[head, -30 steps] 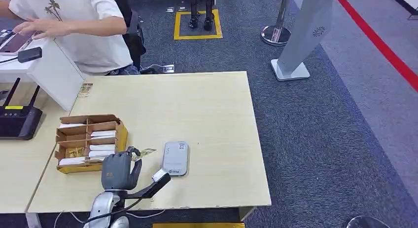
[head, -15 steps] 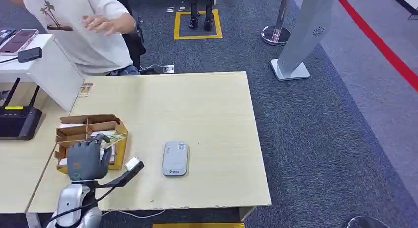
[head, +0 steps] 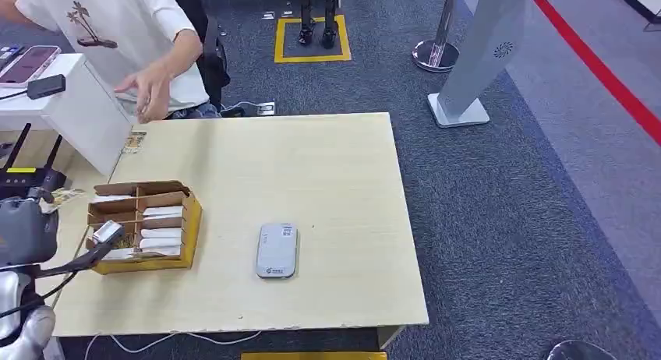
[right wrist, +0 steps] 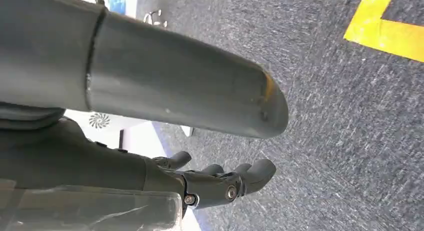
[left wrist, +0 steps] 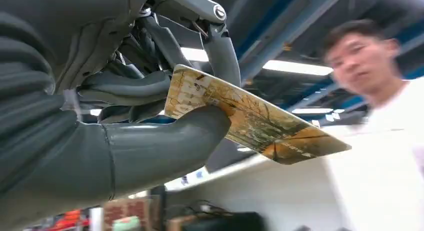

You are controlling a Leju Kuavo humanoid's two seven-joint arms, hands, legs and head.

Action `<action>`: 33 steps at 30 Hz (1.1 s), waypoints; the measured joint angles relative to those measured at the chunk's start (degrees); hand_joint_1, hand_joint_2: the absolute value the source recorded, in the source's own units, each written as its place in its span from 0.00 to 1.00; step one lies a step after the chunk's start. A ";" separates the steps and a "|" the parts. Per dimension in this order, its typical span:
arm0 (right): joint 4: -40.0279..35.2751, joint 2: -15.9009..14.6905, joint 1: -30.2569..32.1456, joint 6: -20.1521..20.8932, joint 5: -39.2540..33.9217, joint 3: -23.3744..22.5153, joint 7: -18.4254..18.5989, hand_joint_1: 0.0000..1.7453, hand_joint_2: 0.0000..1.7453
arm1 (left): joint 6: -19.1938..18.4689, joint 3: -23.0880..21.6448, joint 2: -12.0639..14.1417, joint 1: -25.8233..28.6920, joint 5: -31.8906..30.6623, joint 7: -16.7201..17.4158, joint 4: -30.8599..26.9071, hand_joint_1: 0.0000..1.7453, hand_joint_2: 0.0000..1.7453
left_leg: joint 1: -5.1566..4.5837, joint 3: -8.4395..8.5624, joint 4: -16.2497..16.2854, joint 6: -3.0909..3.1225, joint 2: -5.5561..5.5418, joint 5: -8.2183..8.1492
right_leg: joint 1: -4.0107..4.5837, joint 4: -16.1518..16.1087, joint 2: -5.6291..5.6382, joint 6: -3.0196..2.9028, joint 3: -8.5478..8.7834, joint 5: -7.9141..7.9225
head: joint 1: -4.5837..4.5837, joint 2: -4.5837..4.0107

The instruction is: Pass the card to the sensor for recognition and then transmit it.

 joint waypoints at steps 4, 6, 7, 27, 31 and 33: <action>0.04 0.00 -0.04 0.02 -0.04 0.00 -0.04 0.00 0.00 | -0.20 1.40 1.09 -0.35 -0.33 -0.26 0.44 1.00 1.00 | -0.03 0.00 0.00 0.00 -0.01 0.00 | -0.01 -0.01 -0.01 0.00 0.01 0.00 | 0.02 0.00; 0.07 0.00 -0.05 0.04 -0.04 0.00 -0.02 0.00 0.00 | -0.39 1.44 1.37 -0.37 -0.76 -0.39 0.46 1.00 1.00 | -0.03 0.00 0.00 0.00 0.00 0.00 | -0.01 -0.02 0.00 0.00 0.01 0.01 | 0.02 -0.02; 0.07 0.00 -0.05 0.02 -0.04 0.00 -0.02 0.00 0.00 | -0.43 1.46 1.46 -0.38 -0.83 -0.39 0.46 1.00 1.00 | -0.03 0.00 0.00 0.00 0.00 0.00 | -0.01 -0.03 0.00 0.00 0.01 0.01 | 0.02 0.00; 0.15 0.00 -0.59 1.07 0.17 0.09 0.33 0.00 0.00 | -1.22 -0.92 -3.06 -13.35 -0.04 -3.10 10.97 1.00 1.00 | -0.04 0.00 0.02 0.00 0.09 0.04 | -0.03 -0.04 0.05 0.04 -0.01 0.08 | 0.02 0.00; 0.17 0.00 -0.57 1.07 0.18 0.11 0.33 0.00 0.00 | -1.16 -1.93 -4.13 -14.96 0.28 -3.10 12.52 1.00 1.00 | -0.05 -0.01 0.02 0.00 0.16 -0.01 | -0.03 -0.06 0.11 0.05 -0.05 0.07 | 0.00 0.00; 0.20 0.00 -0.56 1.09 0.17 0.15 0.33 0.00 0.00 | -1.16 -2.47 -4.68 -15.44 0.37 -3.12 13.05 1.00 1.00 | -0.04 -0.01 0.02 0.01 0.16 -0.01 | -0.04 -0.07 0.11 0.05 -0.07 0.07 | 0.02 -0.02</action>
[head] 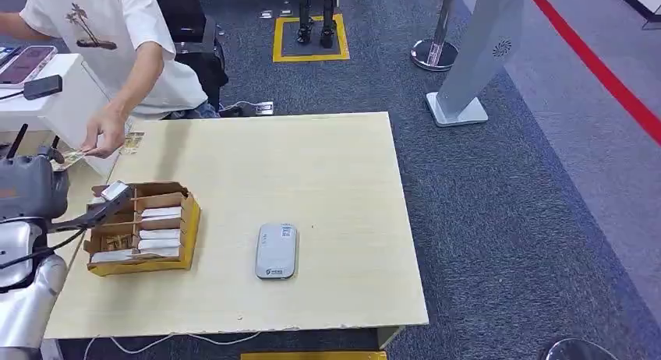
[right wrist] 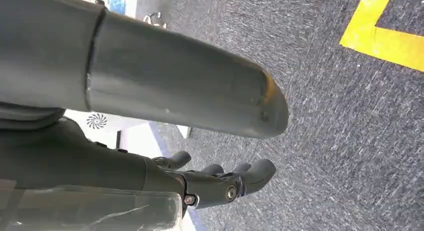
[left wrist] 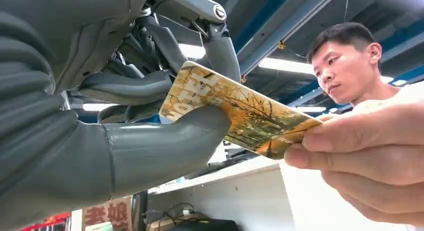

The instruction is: Pass the card to the sensor for recognition and then transmit it.

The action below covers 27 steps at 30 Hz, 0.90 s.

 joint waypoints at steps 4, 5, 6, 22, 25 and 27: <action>0.02 0.00 0.05 0.00 -0.07 0.15 0.11 0.00 0.00 | -0.11 -1.20 -1.09 -0.09 1.38 -0.11 0.31 1.00 1.00 | 0.01 0.00 0.00 -0.01 0.04 -0.01 | 0.00 0.00 0.04 0.00 -0.02 0.00 | 0.00 0.00; 0.04 0.00 0.06 0.00 -0.07 0.17 0.15 0.00 0.00 | -0.26 -1.53 -1.38 -0.09 2.39 -0.28 0.31 1.00 1.00 | 0.00 0.00 0.00 -0.01 0.05 -0.01 | 0.00 0.00 0.04 0.00 -0.02 0.00 | -0.02 0.02; 0.04 0.00 0.06 0.00 -0.09 0.17 0.15 0.00 0.00 | -0.37 -1.81 -1.64 -0.10 3.15 -0.44 0.31 1.00 1.00 | 0.00 0.00 0.00 -0.01 0.06 -0.02 | 0.00 0.00 0.05 0.00 -0.02 0.00 | -0.02 0.02; 0.09 0.00 0.11 0.04 -0.48 0.17 -0.02 0.00 0.00 | -3.06 -3.23 -3.87 0.52 11.04 -1.88 -0.81 0.00 0.00 | 0.00 0.00 0.00 -0.01 0.04 -0.01 | 0.00 0.01 0.03 0.00 0.00 0.01 | -0.02 0.02; 0.09 0.00 0.17 0.04 -0.98 0.17 0.00 0.00 0.00 | -3.76 -3.32 -4.22 1.59 14.54 -2.60 -2.67 0.00 0.00 | 0.00 0.00 0.00 -0.01 0.04 -0.01 | 0.00 0.01 0.04 0.00 0.00 0.01 | -0.02 0.02; 0.09 0.00 0.25 0.02 -1.25 0.17 0.00 0.00 0.00 | -4.37 -3.34 -4.48 2.59 17.07 -3.35 -4.88 0.00 0.00 | 0.00 0.00 0.00 -0.01 0.03 -0.01 | 0.00 0.01 0.04 0.00 0.00 0.00 | 0.00 0.02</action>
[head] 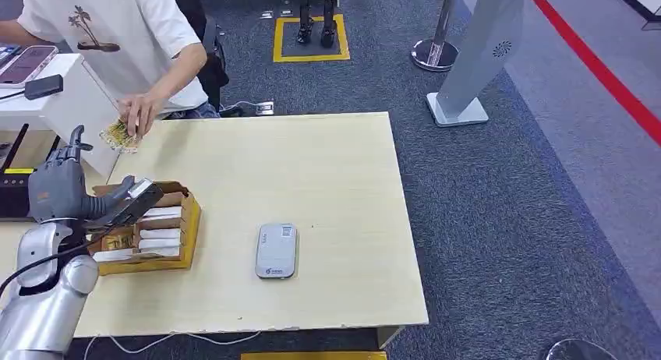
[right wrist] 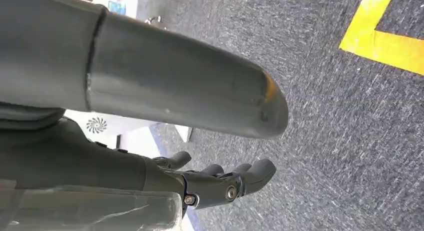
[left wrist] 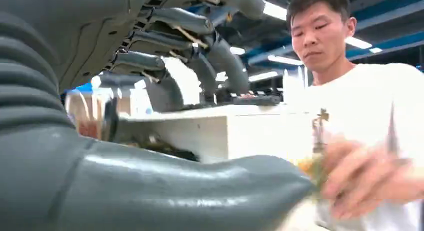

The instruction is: Pass the card to the sensor for recognition and then transmit it.

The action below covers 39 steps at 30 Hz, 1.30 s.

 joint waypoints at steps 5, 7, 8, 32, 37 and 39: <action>0.00 -0.02 0.23 -0.04 -0.20 0.00 -0.26 0.00 0.00 | -1.44 -0.04 -0.20 2.90 3.90 -0.98 -6.09 0.00 1.00 | 0.01 -0.01 0.00 0.00 0.00 -0.01 | 0.00 0.00 0.00 0.00 0.00 -0.01 | 0.00 0.00; 0.00 -0.02 0.23 -0.13 -0.63 0.00 -0.37 0.00 0.00 | -2.26 -0.04 -0.17 3.83 5.85 -1.59 -8.27 0.00 1.00 | 0.01 -0.01 0.00 0.00 0.00 -0.01 | 0.00 0.00 0.00 0.00 0.00 -0.01 | -0.02 -0.02; 0.00 -0.02 0.25 -0.13 -0.83 -0.02 -0.37 0.00 0.00 | -2.94 -0.04 -0.17 4.26 6.79 -1.90 -9.19 0.00 1.00 | 0.01 -0.01 0.00 0.00 0.00 -0.01 | 0.00 0.00 0.00 0.00 0.00 -0.01 | 0.00 0.00; 0.00 -0.35 0.84 -0.77 -4.20 -2.84 -0.20 0.00 0.00 | -27.08 -6.08 22.98 13.66 31.51 -4.83 -34.20 0.00 1.00 | 0.06 -0.01 -0.04 -0.01 0.01 -0.01 | 0.02 0.03 0.01 -0.05 0.00 -0.05 | 0.00 -0.02; 0.00 -0.37 0.83 -0.89 -4.22 -3.17 -0.15 0.00 0.00 | -27.84 -6.05 29.12 16.42 31.49 -3.13 -37.19 0.00 1.00 | 0.06 -0.01 -0.04 -0.01 0.00 -0.01 | 0.02 0.03 -0.01 -0.05 0.01 -0.05 | 0.00 0.00; 0.00 -0.37 0.84 -0.92 -4.22 -3.26 0.04 0.00 0.00 | -28.39 -6.03 31.52 17.55 30.81 -2.19 -38.11 0.00 1.00 | 0.06 -0.01 -0.04 -0.01 0.00 -0.01 | 0.02 0.02 0.00 -0.05 0.01 -0.05 | 0.00 -0.02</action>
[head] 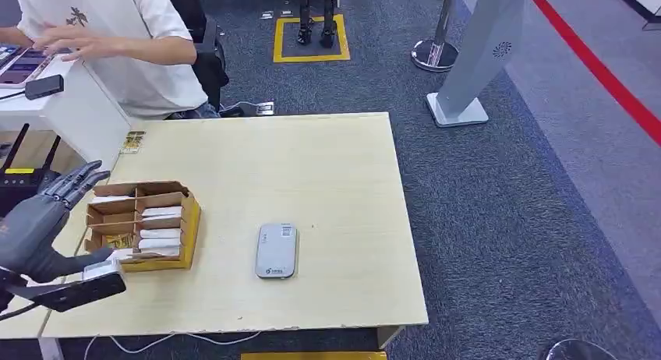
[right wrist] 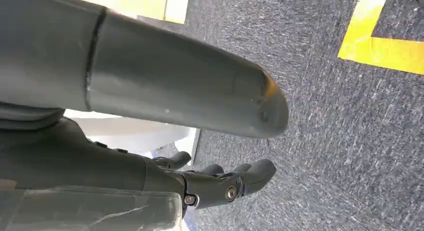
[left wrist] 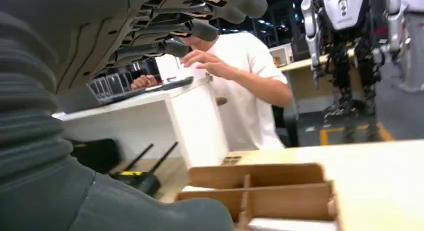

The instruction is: Pass the card to the sensor for recognition and then transmit it.

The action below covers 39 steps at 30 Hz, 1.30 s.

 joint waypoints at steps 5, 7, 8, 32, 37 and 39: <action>0.00 0.00 -0.03 0.00 0.04 -0.02 0.20 0.00 0.00 | -1.20 0.35 3.76 2.26 0.37 0.86 -0.90 0.00 1.00 | 0.00 0.00 0.00 0.00 -0.05 0.00 | 0.00 0.00 -0.06 0.00 0.01 0.00 | 0.00 0.00; 0.00 0.00 -0.02 0.00 0.15 -0.02 0.22 0.00 0.00 | -1.27 0.37 4.34 2.85 0.37 0.90 -1.05 0.00 1.00 | -0.01 0.00 0.00 0.00 -0.05 0.00 | 0.00 -0.01 -0.06 0.00 0.02 0.00 | -0.02 0.00; 0.00 0.00 -0.02 0.00 0.20 -0.02 0.22 0.00 0.00 | -1.25 0.44 4.32 3.06 0.09 0.99 -1.05 0.00 1.00 | -0.04 0.00 0.00 0.00 -0.05 0.00 | 0.00 -0.01 -0.06 0.00 0.02 0.00 | 0.00 0.02; 0.13 0.00 -0.37 0.02 1.38 0.02 0.11 0.00 0.00 | 3.04 -5.07 -10.87 -0.44 -8.87 1.58 12.32 0.00 1.00 | -0.04 0.01 0.00 0.00 -0.05 0.00 | -0.03 -0.03 -0.06 0.00 0.00 0.01 | 0.00 0.00; 0.13 0.00 -0.41 0.02 1.38 0.04 0.11 0.00 0.00 | 3.10 -5.55 -12.05 -1.04 -8.90 1.58 13.35 0.00 1.00 | -0.03 0.01 0.00 0.00 -0.05 0.00 | -0.03 -0.02 -0.06 0.00 0.00 0.00 | -0.02 0.02; 0.13 0.00 -0.37 0.02 1.38 0.04 0.11 0.00 0.00 | 3.28 -5.66 -12.44 -1.17 -8.92 1.58 13.68 0.00 1.00 | -0.03 0.01 0.00 0.00 -0.05 0.00 | -0.03 -0.02 -0.06 0.00 -0.01 0.00 | 0.00 0.00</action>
